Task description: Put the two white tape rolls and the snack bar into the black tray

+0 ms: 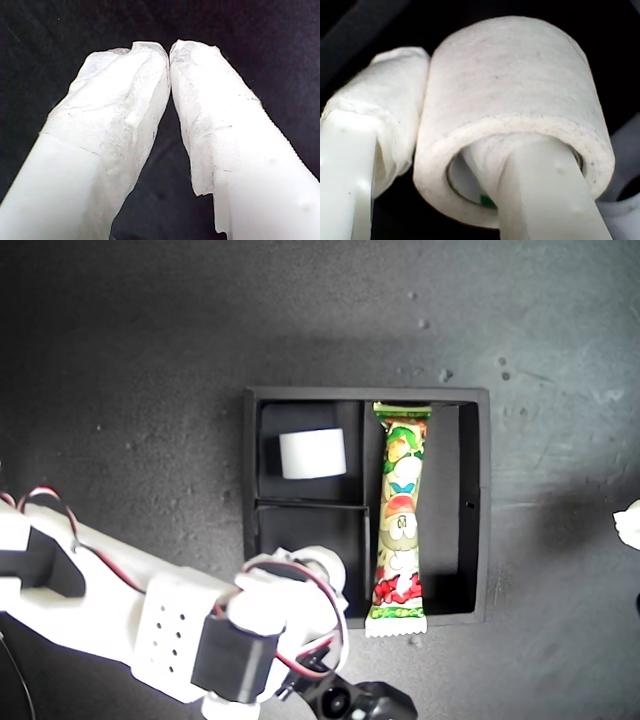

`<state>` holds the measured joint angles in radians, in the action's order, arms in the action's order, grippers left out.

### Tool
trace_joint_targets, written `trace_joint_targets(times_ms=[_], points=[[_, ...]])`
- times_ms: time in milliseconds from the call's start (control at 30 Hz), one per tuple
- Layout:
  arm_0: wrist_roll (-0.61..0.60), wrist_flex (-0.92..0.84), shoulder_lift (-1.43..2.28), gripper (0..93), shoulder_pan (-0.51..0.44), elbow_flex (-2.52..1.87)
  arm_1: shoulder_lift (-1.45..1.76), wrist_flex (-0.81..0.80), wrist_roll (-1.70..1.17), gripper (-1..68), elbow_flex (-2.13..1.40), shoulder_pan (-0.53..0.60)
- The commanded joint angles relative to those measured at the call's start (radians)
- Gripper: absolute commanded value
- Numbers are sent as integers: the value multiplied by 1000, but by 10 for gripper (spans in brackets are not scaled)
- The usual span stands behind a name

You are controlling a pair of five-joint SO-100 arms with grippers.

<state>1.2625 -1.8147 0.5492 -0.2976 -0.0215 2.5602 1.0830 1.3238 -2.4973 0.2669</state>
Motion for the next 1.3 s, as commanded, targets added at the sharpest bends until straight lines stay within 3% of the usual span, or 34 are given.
trace_joint_targets(times_ms=[0, 133, 367, 1267], points=[[11, -18, 31, 0, 15, -25, 15, -18, -12, -2, 0, -3], [20, -18, 69, 3, 18, -95, 15, -17, -12, -2, 0, -2], [-14, -18, 132, 126, 14, -115, 15, -15, -29, -2, 3, -18], [-58, -18, 253, 187, 3, -158, 15, -5, -46, -2, 8, -21]])
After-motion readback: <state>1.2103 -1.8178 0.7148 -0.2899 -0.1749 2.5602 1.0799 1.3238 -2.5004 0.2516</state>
